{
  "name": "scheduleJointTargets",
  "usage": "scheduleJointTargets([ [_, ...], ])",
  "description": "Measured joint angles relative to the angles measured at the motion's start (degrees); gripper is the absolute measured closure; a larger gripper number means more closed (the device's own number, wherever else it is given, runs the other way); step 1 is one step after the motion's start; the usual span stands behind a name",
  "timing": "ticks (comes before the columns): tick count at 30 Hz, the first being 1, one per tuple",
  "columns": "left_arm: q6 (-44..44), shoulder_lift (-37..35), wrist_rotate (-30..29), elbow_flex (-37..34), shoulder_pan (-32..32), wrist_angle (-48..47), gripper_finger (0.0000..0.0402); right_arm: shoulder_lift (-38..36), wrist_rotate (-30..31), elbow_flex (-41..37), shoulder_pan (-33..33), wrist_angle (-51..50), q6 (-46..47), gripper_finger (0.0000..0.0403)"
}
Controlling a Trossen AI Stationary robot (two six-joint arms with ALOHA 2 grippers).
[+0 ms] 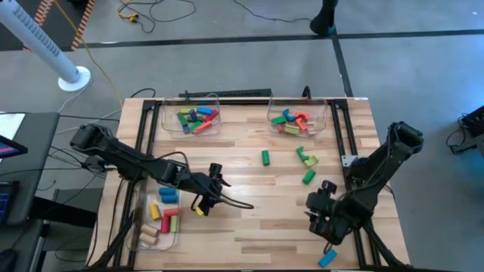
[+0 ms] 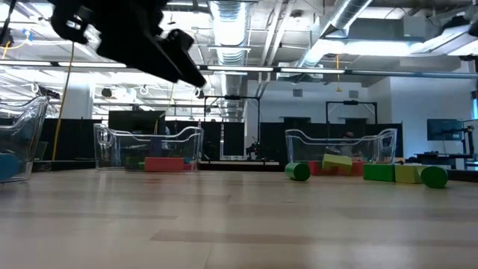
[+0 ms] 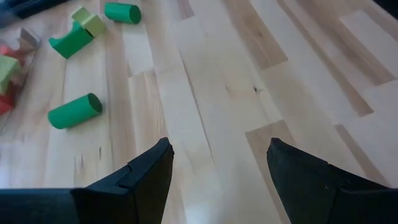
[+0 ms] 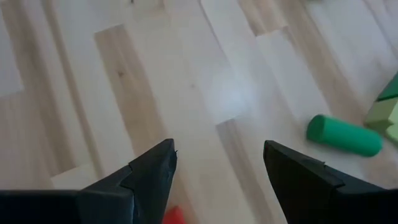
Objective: Sort blocks by size
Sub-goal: Put the red arch block into the top right transparent bin
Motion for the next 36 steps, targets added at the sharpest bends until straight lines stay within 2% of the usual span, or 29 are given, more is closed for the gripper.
scheduleJointTargets([
  [11, -0.15, 5.22, 2.90, 0.00, 0.93, 6.29, 0.0152, 0.00, 0.06, 0.00, 6.42, -0.31, 7.64, 0.0129],
  [17, -0.23, 5.37, 2.93, -0.02, 0.93, 7.42, 0.0152, 0.00, -0.42, 0.00, 8.84, -1.86, 12.65, 0.0130],
  [36, -0.17, 5.35, 2.95, -0.02, 0.90, 7.70, 0.0152, 0.00, -3.91, 0.02, 10.48, -3.08, 15.94, 0.0130],
])
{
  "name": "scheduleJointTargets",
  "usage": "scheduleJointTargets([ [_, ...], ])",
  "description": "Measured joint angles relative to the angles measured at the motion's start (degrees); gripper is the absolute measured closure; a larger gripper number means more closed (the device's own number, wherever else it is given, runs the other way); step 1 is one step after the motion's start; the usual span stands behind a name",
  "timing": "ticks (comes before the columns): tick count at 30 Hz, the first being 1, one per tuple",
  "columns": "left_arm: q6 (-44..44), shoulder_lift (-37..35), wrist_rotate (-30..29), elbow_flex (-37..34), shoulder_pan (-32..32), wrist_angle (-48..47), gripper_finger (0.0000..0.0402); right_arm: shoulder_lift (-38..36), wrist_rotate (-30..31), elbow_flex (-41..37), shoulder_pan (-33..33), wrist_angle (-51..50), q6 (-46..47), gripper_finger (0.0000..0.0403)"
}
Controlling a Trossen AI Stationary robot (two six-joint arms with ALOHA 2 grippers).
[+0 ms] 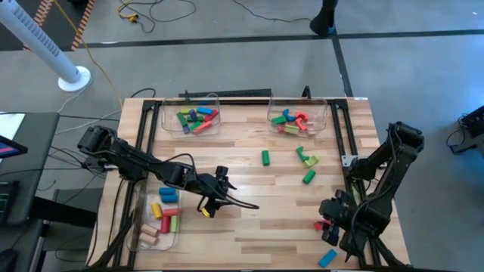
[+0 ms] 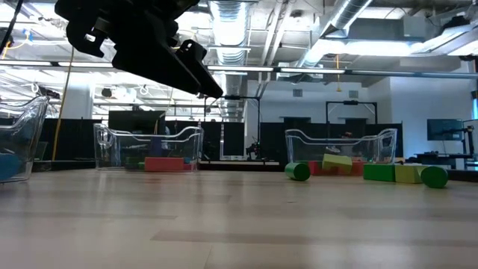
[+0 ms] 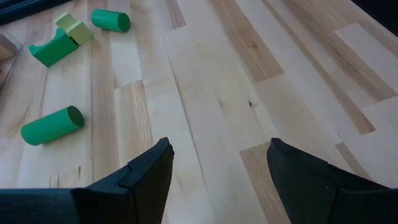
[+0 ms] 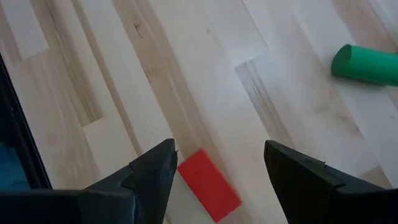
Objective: Sort blocks by size
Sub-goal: Put the red arch block into the top right transparent bin
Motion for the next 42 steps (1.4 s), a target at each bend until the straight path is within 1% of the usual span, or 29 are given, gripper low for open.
scheduleJointTargets([
  [12, -0.02, 0.00, 0.00, 0.00, 0.00, -0.04, 0.0152, 0.00, -1.00, -0.56, 0.01, 0.81, 1.64, 0.0130],
  [16, -0.02, 0.00, 0.02, 0.00, 0.00, -0.04, 0.0152, 0.00, -4.35, -4.22, 0.42, 4.38, 2.03, 0.0130],
  [20, 0.00, 0.00, 0.02, 0.00, 0.00, -0.06, 0.0152, 0.00, -8.73, -6.50, 0.84, 4.83, 5.59, 0.0130],
  [30, 0.68, 0.00, 0.02, 0.00, 0.00, -0.04, 0.0152, 0.02, -9.04, -6.67, 2.42, 5.25, 5.29, 0.0130],
  [38, 1.05, 0.00, 0.01, 0.00, 0.00, -0.02, 0.0152, 0.02, -9.03, -6.67, 2.71, 4.95, 16.31, 0.0130],
  [42, 1.53, 0.00, 0.02, 0.00, 0.00, -0.02, 0.0152, 0.02, -9.03, -6.67, 3.86, 5.31, 18.29, 0.0130],
])
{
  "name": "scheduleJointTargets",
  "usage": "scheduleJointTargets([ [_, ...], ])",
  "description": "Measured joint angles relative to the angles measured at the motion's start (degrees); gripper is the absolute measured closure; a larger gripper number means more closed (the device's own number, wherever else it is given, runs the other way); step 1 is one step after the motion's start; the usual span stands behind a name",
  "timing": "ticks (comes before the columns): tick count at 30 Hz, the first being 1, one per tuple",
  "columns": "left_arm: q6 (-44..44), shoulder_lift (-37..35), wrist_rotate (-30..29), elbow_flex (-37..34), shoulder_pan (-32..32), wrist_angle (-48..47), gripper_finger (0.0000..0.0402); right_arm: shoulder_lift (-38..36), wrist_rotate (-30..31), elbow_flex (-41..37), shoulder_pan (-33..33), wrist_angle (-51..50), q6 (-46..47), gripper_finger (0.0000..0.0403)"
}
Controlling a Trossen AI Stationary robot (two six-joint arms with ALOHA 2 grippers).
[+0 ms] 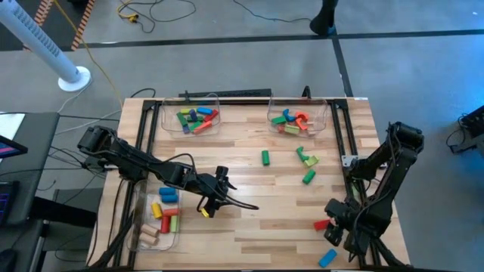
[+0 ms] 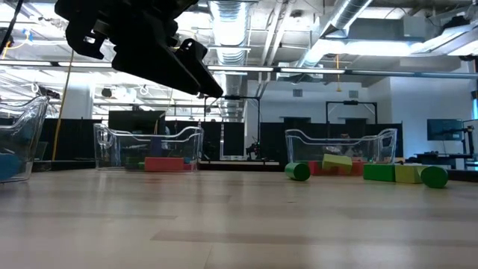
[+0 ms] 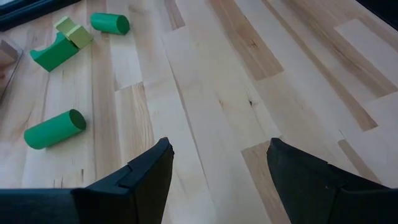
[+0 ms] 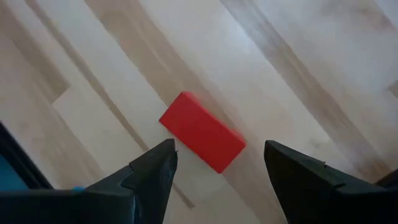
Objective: Sort blocks by size
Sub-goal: Put the red arch block into the top right transparent bin
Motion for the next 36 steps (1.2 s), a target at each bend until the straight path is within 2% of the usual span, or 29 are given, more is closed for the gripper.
scheduleJointTargets([
  [4, 0.00, 0.00, -0.01, 0.00, 0.00, -0.04, 0.0152, 0.49, 0.00, 0.04, 0.99, 0.84, -4.99, 0.0130],
  [10, -0.02, 0.00, 0.00, -0.02, 0.00, -0.53, 0.0152, 5.22, -0.74, 0.04, 0.87, 1.46, -14.80, 0.0130],
  [21, 0.00, 0.00, -0.02, -0.02, 0.00, -0.11, 0.0152, 9.29, -3.21, 0.09, -0.21, 1.66, -23.90, 0.0130],
  [36, 0.20, -0.02, -0.02, -0.02, 0.52, 0.92, 0.0152, 9.29, -3.26, 0.09, -0.21, 2.32, -25.64, 0.0130],
])
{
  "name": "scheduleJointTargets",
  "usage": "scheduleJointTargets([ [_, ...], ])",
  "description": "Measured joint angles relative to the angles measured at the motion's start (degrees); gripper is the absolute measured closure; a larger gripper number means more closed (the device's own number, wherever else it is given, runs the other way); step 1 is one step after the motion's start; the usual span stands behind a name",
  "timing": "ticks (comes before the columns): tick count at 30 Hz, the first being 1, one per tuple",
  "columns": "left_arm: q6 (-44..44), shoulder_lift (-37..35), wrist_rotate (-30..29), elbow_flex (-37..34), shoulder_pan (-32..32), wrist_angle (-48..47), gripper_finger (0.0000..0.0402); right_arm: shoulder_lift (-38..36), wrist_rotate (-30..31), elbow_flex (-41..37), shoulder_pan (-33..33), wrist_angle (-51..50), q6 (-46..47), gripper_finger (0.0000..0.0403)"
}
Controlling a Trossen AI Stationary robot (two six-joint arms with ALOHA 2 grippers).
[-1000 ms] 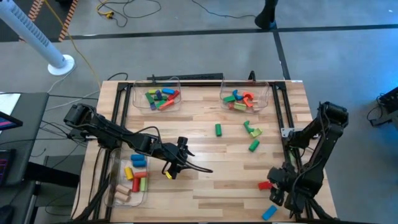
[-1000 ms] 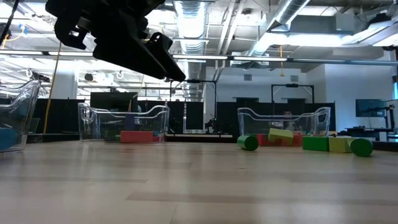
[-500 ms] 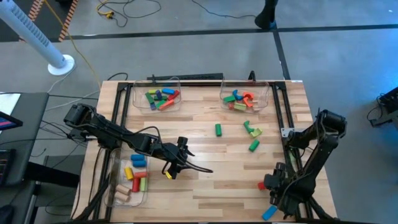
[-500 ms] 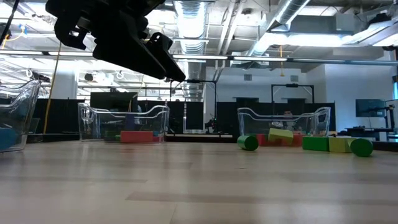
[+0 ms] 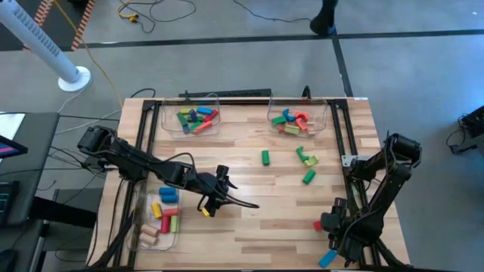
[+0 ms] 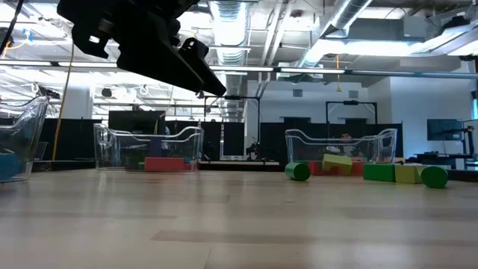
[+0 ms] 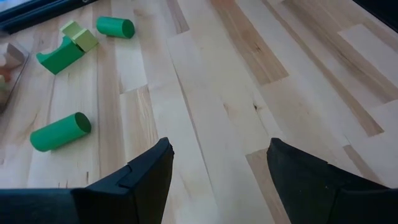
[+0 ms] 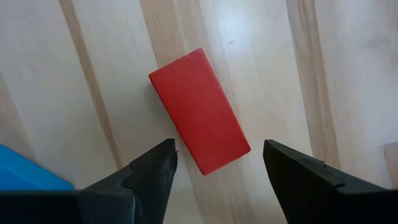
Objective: Sort blocks by size
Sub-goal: Put the red arch block into the top right transparent bin
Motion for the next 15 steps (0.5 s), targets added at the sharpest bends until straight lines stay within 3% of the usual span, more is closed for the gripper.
scheduleJointTargets([
  [15, -0.09, 0.00, 0.00, 0.00, 0.02, 0.33, 0.0152, 0.00, 1.51, 0.00, -6.01, 4.41, -11.71, 0.0130],
])
